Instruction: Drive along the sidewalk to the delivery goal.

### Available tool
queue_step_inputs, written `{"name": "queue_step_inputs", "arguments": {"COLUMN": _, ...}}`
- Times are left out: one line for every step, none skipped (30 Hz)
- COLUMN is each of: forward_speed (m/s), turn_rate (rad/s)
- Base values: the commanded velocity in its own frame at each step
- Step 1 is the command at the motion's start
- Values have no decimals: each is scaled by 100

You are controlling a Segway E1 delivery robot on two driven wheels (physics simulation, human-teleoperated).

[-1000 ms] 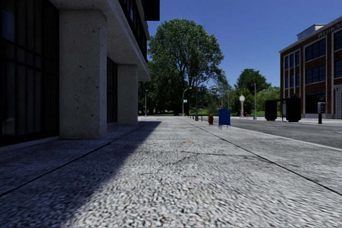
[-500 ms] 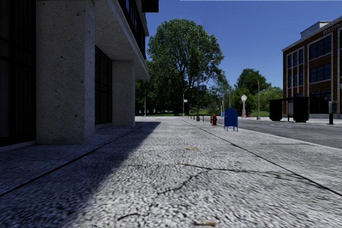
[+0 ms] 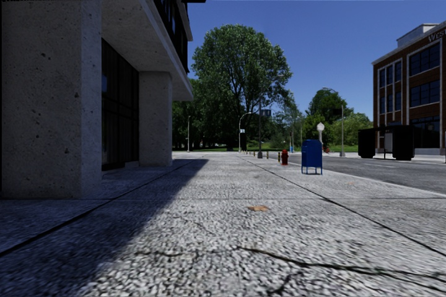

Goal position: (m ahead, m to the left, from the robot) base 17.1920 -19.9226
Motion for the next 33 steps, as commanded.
{"name": "queue_step_inputs", "arguments": {"forward_speed": 200, "turn_rate": 0}}
{"name": "queue_step_inputs", "arguments": {"forward_speed": 200, "turn_rate": 0}}
{"name": "queue_step_inputs", "arguments": {"forward_speed": 200, "turn_rate": 0}}
{"name": "queue_step_inputs", "arguments": {"forward_speed": 200, "turn_rate": 0}}
{"name": "queue_step_inputs", "arguments": {"forward_speed": 200, "turn_rate": 0}}
{"name": "queue_step_inputs", "arguments": {"forward_speed": 200, "turn_rate": 0}}
{"name": "queue_step_inputs", "arguments": {"forward_speed": 200, "turn_rate": 0}}
{"name": "queue_step_inputs", "arguments": {"forward_speed": 200, "turn_rate": 0}}
{"name": "queue_step_inputs", "arguments": {"forward_speed": 200, "turn_rate": 0}}
{"name": "queue_step_inputs", "arguments": {"forward_speed": 200, "turn_rate": 0}}
{"name": "queue_step_inputs", "arguments": {"forward_speed": 200, "turn_rate": 0}}
{"name": "queue_step_inputs", "arguments": {"forward_speed": 200, "turn_rate": 0}}
{"name": "queue_step_inputs", "arguments": {"forward_speed": 200, "turn_rate": 0}}
{"name": "queue_step_inputs", "arguments": {"forward_speed": 200, "turn_rate": 0}}
{"name": "queue_step_inputs", "arguments": {"forward_speed": 200, "turn_rate": 0}}
{"name": "queue_step_inputs", "arguments": {"forward_speed": 200, "turn_rate": 0}}
{"name": "queue_step_inputs", "arguments": {"forward_speed": 200, "turn_rate": 0}}
{"name": "queue_step_inputs", "arguments": {"forward_speed": 200, "turn_rate": 0}}
{"name": "queue_step_inputs", "arguments": {"forward_speed": 200, "turn_rate": 0}}
{"name": "queue_step_inputs", "arguments": {"forward_speed": 200, "turn_rate": 0}}
{"name": "queue_step_inputs", "arguments": {"forward_speed": 200, "turn_rate": 0}}
{"name": "queue_step_inputs", "arguments": {"forward_speed": 200, "turn_rate": 0}}
{"name": "queue_step_inputs", "arguments": {"forward_speed": 200, "turn_rate": 0}}
{"name": "queue_step_inputs", "arguments": {"forward_speed": 200, "turn_rate": 0}}
{"name": "queue_step_inputs", "arguments": {"forward_speed": 200, "turn_rate": 0}}
{"name": "queue_step_inputs", "arguments": {"forward_speed": 200, "turn_rate": 0}}
{"name": "queue_step_inputs", "arguments": {"forward_speed": 200, "turn_rate": 0}}
{"name": "queue_step_inputs", "arguments": {"forward_speed": 200, "turn_rate": 0}}
{"name": "queue_step_inputs", "arguments": {"forward_speed": 200, "turn_rate": 0}}
{"name": "queue_step_inputs", "arguments": {"forward_speed": 200, "turn_rate": 0}}
{"name": "queue_step_inputs", "arguments": {"forward_speed": 200, "turn_rate": 0}}
{"name": "queue_step_inputs", "arguments": {"forward_speed": 200, "turn_rate": 0}}
{"name": "queue_step_inputs", "arguments": {"forward_speed": 200, "turn_rate": 0}}
